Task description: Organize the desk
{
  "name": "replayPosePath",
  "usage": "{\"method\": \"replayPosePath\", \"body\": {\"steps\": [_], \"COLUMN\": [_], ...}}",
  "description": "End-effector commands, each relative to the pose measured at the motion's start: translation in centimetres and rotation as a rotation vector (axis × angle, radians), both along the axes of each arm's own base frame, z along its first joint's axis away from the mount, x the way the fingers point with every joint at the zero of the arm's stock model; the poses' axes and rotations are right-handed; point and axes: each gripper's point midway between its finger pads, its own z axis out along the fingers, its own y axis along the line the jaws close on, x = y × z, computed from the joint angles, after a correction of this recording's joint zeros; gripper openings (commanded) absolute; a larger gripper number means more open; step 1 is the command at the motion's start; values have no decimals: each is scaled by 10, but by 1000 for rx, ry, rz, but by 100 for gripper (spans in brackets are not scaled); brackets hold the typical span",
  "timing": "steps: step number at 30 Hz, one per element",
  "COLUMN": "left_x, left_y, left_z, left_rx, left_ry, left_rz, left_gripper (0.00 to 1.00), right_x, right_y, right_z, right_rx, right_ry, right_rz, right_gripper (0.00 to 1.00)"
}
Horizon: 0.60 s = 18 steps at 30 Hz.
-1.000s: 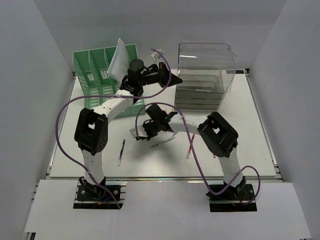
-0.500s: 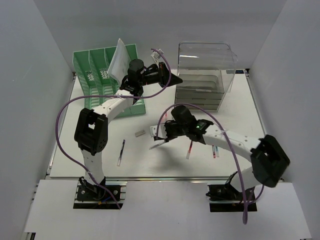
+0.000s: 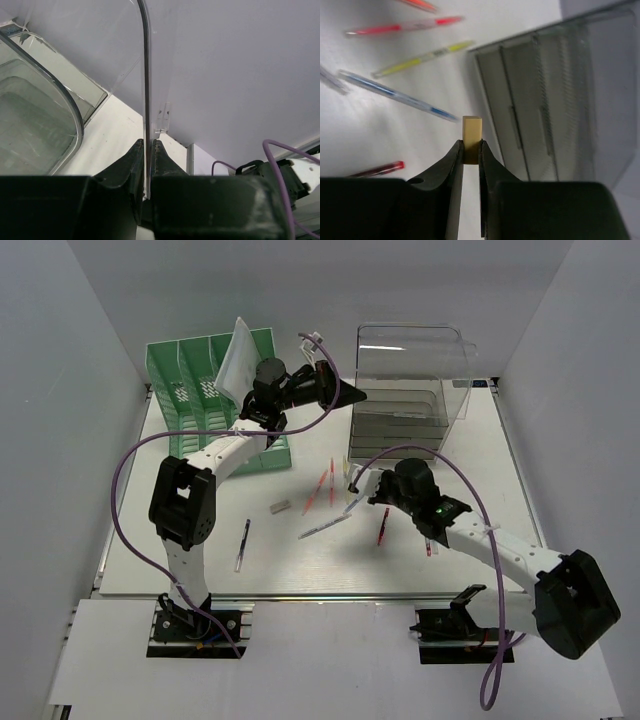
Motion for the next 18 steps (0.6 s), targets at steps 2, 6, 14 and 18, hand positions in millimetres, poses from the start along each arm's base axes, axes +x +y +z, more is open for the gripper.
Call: {"method": "replayPosePath", "body": {"steps": [2,6,14,18], "left_x": [9,8,3,2], "left_y": [11,12,13,13], "left_z": [53,59,79,85], "left_rx": [-103,-125,-182,-200], "left_ry": [-78,-76,-67,-65], "left_rz": [70,65,52,50], "left_gripper": [4,4,4,4], "right_x": [36,53,69,74], "right_y": [-26,-33,-29,-32], "right_z": [50,62,93,109], "right_rx": [113,123,176,196], "right_ry": [-216,-381,-529,-593], "right_rz": [-186,-230,-240,-256], "right_gripper": [0,0,0,0]}}
